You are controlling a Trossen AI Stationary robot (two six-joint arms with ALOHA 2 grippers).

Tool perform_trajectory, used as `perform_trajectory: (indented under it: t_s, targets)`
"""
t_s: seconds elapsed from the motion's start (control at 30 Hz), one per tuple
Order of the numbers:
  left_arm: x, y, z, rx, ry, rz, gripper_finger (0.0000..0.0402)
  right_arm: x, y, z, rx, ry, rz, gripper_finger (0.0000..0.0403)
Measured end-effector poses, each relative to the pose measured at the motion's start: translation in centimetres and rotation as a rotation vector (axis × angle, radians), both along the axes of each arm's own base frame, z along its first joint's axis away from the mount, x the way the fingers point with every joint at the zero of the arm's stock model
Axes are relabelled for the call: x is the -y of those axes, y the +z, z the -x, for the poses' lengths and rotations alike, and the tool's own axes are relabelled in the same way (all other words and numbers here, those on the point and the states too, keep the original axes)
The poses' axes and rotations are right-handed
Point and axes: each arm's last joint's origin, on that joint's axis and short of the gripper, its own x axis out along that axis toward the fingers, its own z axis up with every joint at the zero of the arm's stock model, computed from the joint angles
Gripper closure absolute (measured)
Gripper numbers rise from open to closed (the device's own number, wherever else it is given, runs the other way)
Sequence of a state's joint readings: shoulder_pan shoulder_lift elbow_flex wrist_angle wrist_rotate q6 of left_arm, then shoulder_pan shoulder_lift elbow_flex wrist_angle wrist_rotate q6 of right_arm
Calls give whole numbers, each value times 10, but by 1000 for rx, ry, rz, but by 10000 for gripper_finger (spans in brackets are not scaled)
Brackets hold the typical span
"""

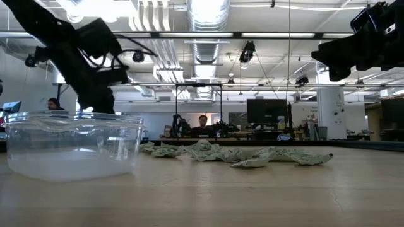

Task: Pick and place Stevia / Truvia into bins
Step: Put the stevia packet into the transparent container

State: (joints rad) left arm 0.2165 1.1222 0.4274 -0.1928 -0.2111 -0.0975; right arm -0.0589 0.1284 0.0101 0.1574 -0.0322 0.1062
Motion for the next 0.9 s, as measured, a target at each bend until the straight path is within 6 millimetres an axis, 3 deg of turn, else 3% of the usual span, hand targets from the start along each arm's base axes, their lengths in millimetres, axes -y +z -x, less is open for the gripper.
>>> perform_trajectory:
  t_s: [0.27,0.47,0.9]
  targets:
    - [-6,1,-11,61,9,-21,269,0,0,0,0,2,1,277]
    - [-12,-6,-9,39,76,10,190,0,0,0,-2,2,1,279]
    - [-29,-24,-13,-4,197,128,176,0,-1,-1,-15,1,0,282]
